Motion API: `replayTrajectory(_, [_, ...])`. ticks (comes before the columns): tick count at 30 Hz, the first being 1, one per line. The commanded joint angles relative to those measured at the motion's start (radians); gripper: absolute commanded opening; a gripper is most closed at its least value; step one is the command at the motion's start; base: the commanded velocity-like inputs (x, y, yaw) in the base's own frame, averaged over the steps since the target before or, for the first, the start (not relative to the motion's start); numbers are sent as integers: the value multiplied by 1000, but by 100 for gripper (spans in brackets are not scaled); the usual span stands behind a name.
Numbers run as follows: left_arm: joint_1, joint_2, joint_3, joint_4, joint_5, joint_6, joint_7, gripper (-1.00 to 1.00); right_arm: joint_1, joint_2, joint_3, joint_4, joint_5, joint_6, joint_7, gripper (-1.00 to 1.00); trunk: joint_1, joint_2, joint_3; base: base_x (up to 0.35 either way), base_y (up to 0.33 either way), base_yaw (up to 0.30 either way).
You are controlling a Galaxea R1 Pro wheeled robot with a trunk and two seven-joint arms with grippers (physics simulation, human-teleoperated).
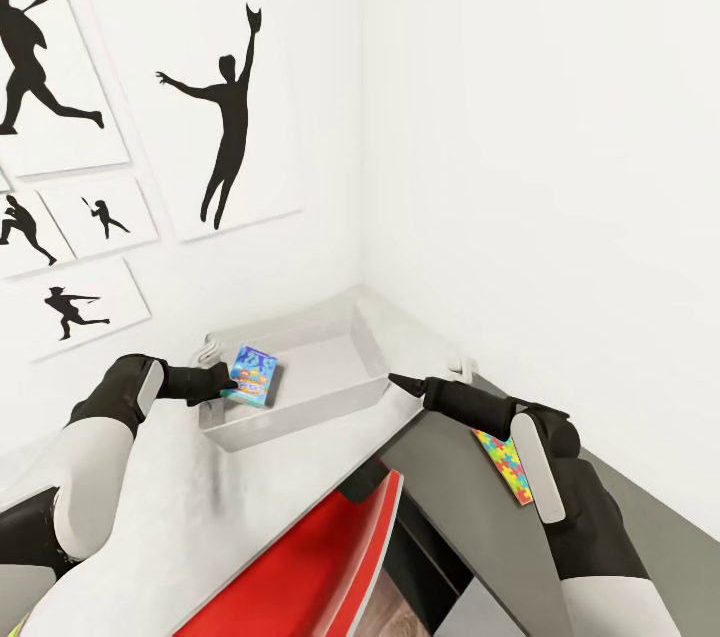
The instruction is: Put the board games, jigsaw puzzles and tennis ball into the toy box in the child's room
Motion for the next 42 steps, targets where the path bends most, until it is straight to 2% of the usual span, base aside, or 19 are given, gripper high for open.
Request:
replayTrajectory(1, [-1, -1, 7, -1, -10, 5, -8, -100, -1, 1, -3, 0, 0, 6, 4, 100, 1, -2, -2, 0, 0, 0])
replayTrajectory(2, [-1, -1, 7, -1, -10, 5, -8, 100, -1, 1, -3, 0, 1, 6, 4, 100, 1, -2, -2, 0, 0, 0])
replayTrajectory(11, [-1, 2, 18, -5, -4, 6, -12, 100, 0, 1, -3, 0, 1, 6, 3, 100, 1, -2, -2, 0, 0, 0])
replayTrajectory(19, [-1, 10, 111, -39, 1, 19, -35, 100, 0, 1, -1, 0, 1, 5, 3, 100, 1, -2, -2, 0, 0, 0])
replayTrajectory(23, [-1, 22, 152, -107, 1, 80, -101, 100, 0, 1, -1, 0, 2, 5, 3, 100, 1, -2, -2, 0, 0, 0])
replayTrajectory(25, [0, 51, 169, -157, 0, 117, -198, 100, 0, 1, -1, 0, 3, 5, 3, 100, 1, -2, -2, 0, 0, 0])
replayTrajectory(27, [0, 71, 173, -175, -1, 126, -263, 100, 0, 1, -1, 0, 2, 5, 4, 100, 1, -2, -2, 0, 0, 0])
replayTrajectory(28, [0, 96, 176, -187, -2, 132, -336, 100, 0, 1, -1, 0, 2, 5, 5, 100, 1, -2, -2, 0, 0, -4])
replayTrajectory(29, [1, 109, 176, -191, -3, 134, -374, 100, 0, 1, -1, 0, 2, 5, 5, 100, 1, -2, -1, 0, 0, -13])
replayTrajectory(30, [3, 140, 175, -197, -5, 137, -452, 100, 0, 1, -1, 0, 1, 5, 6, 100, 1, -2, 0, 0, 0, -34])
replayTrajectory(31, [4, 156, 175, -200, -6, 138, -490, 100, 0, 1, -1, 0, 1, 5, 7, 100, 1, -2, 1, 0, 0, -42])
replayTrajectory(32, [7, 189, 174, -203, -8, 139, -566, 100, 0, 1, -1, 0, 1, 5, 8, 100, 1, -2, 2, 0, 0, -55])
replayTrajectory(34, [12, 223, 173, -205, -10, 139, -638, 100, 0, 1, -1, 0, 0, 5, 10, 100, 1, -2, 5, 0, 0, -64])
replayTrajectory(35, [25, 255, 172, -206, -11, 139, -708, 100, 0, 1, -1, 0, 0, 5, 11, 100, 1, -2, 7, 0, 0, -78])
replayTrajectory(36, [35, 271, 172, -206, -12, 139, -741, 100, 0, 1, -1, 0, 0, 4, 12, 100, 1, -2, 8, 0, 0, -84])
replayTrajectory(37, [63, 303, 172, -208, -12, 138, -805, 100, 0, 1, -2, 0, -1, 0, 13, 100, 1, -2, 10, 0, 0, -100])
replayTrajectory(39, [119, 351, 172, -209, -12, 133, -894, 100, 0, 1, -2, 0, -1, -6, 14, 100, 1, -2, 13, 0, 0, -114])
replayTrajectory(41, [163, 378, 172, -212, -9, 125, -954, 100, 1, 1, -2, 0, -2, -10, 16, 100, 1, -2, 16, 0, 0, -130])
replayTrajectory(42, [208, 399, 174, -214, -7, 112, -1000, 100, 1, 1, -2, 0, -2, -11, 16, 100, 1, -2, 17, 0, 0, -143])
